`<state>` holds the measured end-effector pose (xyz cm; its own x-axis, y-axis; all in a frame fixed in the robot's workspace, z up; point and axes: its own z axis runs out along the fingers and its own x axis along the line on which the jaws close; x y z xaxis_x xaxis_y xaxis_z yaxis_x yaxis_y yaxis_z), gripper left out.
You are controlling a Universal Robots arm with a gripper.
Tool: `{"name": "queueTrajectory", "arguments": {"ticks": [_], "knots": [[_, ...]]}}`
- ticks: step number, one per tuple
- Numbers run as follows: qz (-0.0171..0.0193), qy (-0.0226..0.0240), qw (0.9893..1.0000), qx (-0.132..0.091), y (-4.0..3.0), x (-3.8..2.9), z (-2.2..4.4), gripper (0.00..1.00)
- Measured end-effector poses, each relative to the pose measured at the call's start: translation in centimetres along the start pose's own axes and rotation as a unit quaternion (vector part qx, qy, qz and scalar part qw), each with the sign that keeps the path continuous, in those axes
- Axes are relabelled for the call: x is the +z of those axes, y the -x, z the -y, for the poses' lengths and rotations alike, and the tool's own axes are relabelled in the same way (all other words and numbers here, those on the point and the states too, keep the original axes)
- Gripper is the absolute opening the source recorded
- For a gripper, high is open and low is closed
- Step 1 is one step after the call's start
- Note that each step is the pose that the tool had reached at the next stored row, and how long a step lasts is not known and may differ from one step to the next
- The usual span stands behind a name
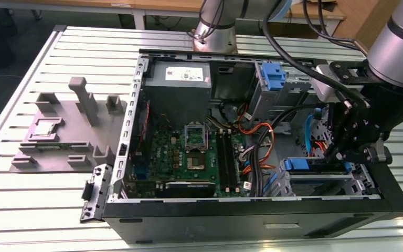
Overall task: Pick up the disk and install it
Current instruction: 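Insert the first disk wire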
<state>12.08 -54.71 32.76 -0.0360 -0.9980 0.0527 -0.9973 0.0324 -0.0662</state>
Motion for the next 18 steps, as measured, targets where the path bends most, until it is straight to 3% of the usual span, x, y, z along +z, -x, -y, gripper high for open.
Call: {"name": "queueTrajectory", "arguments": {"ticks": [4, 5, 18], "knots": [[0.0004, 0.0000, 1.0000, 0.000, 0.00, 0.03, 0.00, 0.18], [0.0004, 0.0001, 1.0000, 0.000, 0.00, 0.02, 0.00, 0.24], [0.0013, 0.0001, 1.0000, 0.000, 0.00, -0.12, 0.01, 0.24]]}}
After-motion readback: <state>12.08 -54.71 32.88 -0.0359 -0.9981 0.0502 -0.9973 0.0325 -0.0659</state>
